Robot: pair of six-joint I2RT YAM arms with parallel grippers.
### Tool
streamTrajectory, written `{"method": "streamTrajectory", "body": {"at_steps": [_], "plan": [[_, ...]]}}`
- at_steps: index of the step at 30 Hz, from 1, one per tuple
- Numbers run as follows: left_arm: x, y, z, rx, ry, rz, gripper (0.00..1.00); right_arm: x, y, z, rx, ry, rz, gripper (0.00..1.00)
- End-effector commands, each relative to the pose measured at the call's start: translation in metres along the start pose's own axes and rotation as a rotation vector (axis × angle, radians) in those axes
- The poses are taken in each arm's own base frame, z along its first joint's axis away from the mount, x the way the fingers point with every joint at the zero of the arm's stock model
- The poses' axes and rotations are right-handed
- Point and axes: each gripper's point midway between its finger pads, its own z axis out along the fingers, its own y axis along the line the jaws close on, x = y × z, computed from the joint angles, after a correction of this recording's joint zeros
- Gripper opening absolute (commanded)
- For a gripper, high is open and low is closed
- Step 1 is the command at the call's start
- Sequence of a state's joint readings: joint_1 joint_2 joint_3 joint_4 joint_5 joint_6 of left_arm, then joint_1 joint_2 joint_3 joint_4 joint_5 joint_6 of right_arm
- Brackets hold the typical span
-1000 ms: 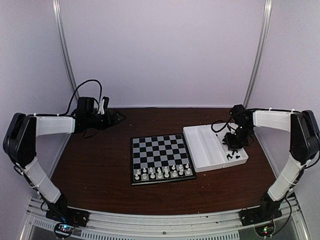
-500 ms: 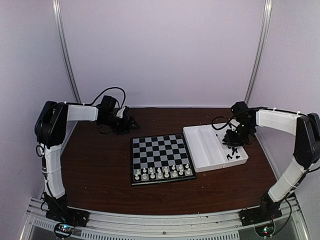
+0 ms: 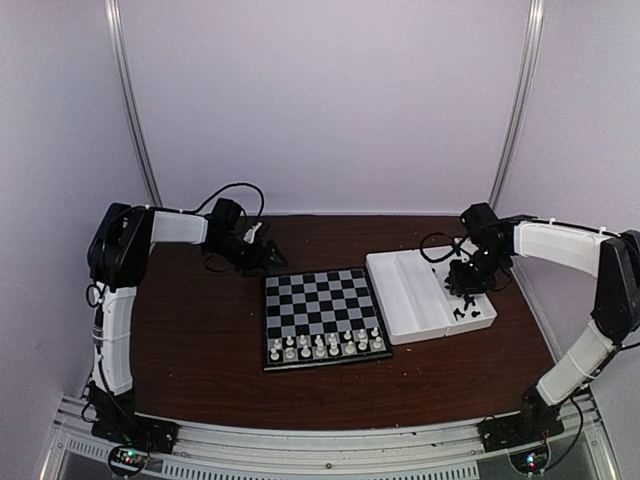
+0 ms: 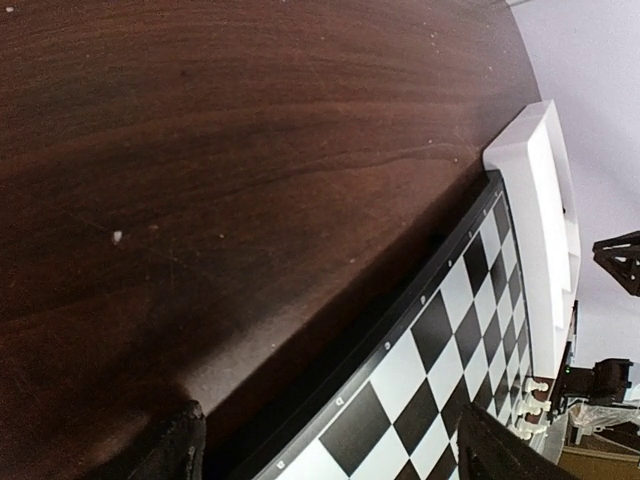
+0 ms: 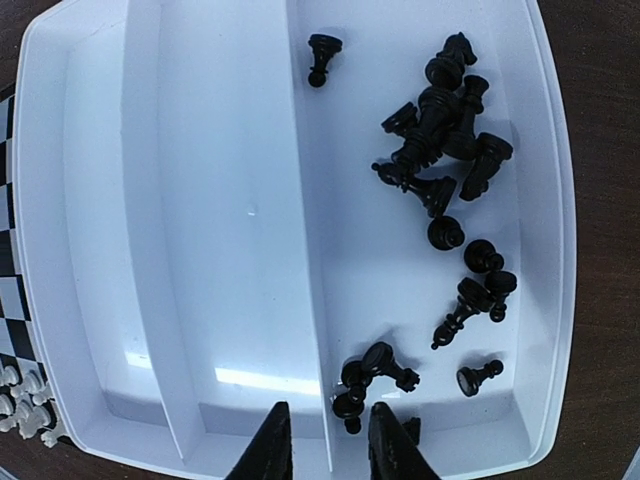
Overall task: Set up the chess pieces on the board
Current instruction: Adjust the chessboard at the center of the board.
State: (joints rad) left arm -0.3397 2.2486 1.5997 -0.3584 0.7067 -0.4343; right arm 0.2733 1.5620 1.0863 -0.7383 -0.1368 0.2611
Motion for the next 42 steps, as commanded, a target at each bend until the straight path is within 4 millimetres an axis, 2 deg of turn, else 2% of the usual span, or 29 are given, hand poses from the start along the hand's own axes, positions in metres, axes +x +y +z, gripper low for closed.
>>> {"method": "streamTrajectory", "body": {"at_steps": [1, 6, 11, 15, 18, 21, 26, 30, 31, 36, 41, 42], "plan": [[0.043, -0.006, 0.012, 0.064, 0.111, -0.003, 0.87, 0.001, 0.013, -0.012, -0.048, -0.036, -0.02, 0.29], [0.077, -0.006, -0.001, 0.03, 0.132, -0.008, 0.86, 0.004, 0.026, -0.018, -0.087, -0.032, -0.036, 0.3], [0.111, -0.016, -0.018, 0.034, 0.096, -0.037, 0.86, 0.026, 0.052, -0.022, -0.143, 0.006, -0.06, 0.35], [0.137, -0.022, -0.021, -0.001, 0.111, -0.028, 0.86, 0.06, 0.071, -0.022, -0.177, 0.061, -0.075, 0.37], [0.147, -0.019, -0.023, -0.02, 0.114, -0.042, 0.86, 0.097, 0.077, -0.016, -0.184, 0.127, -0.075, 0.37], [0.147, -0.017, -0.026, -0.042, 0.094, -0.04, 0.86, 0.123, 0.078, -0.012, -0.193, 0.154, -0.052, 0.36], [0.139, -0.019, -0.031, -0.059, 0.055, -0.025, 0.87, 0.156, 0.087, -0.009, -0.225, 0.181, -0.025, 0.35], [0.133, -0.019, -0.032, -0.069, 0.039, -0.021, 0.87, 0.181, 0.099, -0.003, -0.237, 0.211, -0.015, 0.3], [0.132, -0.019, -0.032, -0.07, 0.035, -0.02, 0.87, 0.186, 0.102, -0.001, -0.24, 0.212, -0.016, 0.26], [0.13, -0.021, -0.033, -0.066, 0.018, -0.021, 0.87, 0.195, 0.116, 0.003, -0.284, 0.2, -0.006, 0.17], [0.132, -0.021, -0.033, -0.059, 0.024, -0.021, 0.88, 0.197, 0.13, 0.011, -0.298, 0.201, -0.027, 0.0], [0.133, -0.02, -0.033, -0.062, 0.026, -0.022, 0.88, 0.198, 0.132, 0.013, -0.299, 0.204, -0.028, 0.0]]}}
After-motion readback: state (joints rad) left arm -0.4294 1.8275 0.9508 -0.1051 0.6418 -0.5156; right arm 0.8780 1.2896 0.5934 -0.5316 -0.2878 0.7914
